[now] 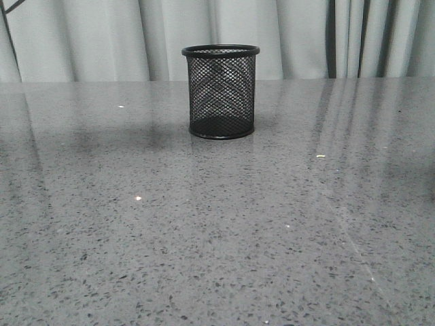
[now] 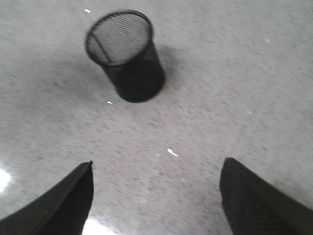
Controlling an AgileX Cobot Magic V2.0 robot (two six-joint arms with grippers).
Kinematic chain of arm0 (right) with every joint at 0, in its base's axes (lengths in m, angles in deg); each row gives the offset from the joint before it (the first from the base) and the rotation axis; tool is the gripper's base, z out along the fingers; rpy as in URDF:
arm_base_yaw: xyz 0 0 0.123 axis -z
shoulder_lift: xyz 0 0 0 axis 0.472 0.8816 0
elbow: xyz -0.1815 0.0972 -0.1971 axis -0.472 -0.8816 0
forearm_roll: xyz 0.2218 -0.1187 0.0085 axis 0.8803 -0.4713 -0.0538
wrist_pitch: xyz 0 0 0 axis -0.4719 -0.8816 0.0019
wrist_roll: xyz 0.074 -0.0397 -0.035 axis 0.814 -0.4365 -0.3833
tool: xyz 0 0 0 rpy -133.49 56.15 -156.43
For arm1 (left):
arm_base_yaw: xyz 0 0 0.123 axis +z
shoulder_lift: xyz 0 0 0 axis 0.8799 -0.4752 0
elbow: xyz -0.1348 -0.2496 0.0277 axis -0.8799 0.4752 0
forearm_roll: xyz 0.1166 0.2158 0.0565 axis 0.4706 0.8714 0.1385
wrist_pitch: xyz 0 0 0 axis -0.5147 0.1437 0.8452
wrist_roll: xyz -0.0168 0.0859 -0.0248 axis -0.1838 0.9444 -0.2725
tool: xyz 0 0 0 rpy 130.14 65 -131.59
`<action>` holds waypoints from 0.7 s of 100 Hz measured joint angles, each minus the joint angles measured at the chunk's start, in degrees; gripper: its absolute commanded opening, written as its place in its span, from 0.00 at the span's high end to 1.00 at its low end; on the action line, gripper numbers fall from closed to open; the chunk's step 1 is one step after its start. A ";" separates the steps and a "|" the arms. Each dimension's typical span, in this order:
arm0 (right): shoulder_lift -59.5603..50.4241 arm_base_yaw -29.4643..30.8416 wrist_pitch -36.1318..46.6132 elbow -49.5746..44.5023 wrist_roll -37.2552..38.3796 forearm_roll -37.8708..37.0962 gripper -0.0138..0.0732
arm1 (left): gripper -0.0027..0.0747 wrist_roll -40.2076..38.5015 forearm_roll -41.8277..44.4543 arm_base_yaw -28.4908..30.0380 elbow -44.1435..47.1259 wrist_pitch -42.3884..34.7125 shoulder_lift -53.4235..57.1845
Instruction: Put scissors into bucket
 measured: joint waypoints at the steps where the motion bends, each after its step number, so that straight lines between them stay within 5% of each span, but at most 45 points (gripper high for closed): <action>1: 0.00 0.00 0.09 0.00 -0.42 0.33 0.28 | 0.85 0.00 0.02 -0.43 -0.24 0.00 0.00; 70: -0.64 0.00 2.81 0.00 -7.98 21.38 0.28 | 0.84 -4.09 6.70 -20.44 -3.27 -8.16 0.00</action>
